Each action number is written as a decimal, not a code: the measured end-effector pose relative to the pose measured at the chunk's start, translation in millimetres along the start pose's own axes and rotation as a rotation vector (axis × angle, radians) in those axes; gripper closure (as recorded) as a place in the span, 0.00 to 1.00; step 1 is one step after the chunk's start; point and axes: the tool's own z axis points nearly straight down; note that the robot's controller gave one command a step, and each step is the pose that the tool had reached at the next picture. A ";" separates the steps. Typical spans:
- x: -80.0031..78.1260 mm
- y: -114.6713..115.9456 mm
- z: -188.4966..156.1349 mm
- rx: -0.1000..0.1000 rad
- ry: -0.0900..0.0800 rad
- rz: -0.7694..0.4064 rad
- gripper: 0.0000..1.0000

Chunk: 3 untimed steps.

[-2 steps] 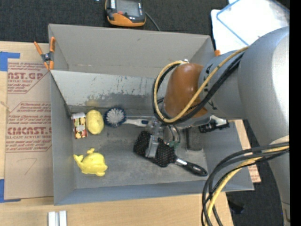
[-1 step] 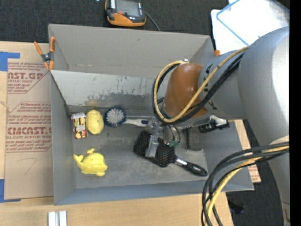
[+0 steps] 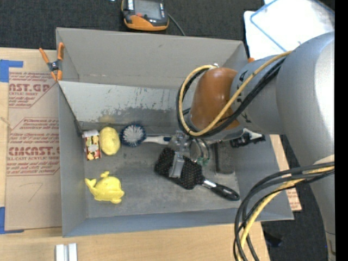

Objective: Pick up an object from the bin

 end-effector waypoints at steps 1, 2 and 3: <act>6.1 2.6 -3.5 0.001 -0.010 0.021 1.00; 4.8 2.6 -1.5 -0.001 -0.010 0.017 1.00; 7.2 2.9 -1.6 0.000 -0.017 0.045 1.00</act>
Offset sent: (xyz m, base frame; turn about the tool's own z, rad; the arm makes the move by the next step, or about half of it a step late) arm -0.0081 0.0035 -0.0042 0.0168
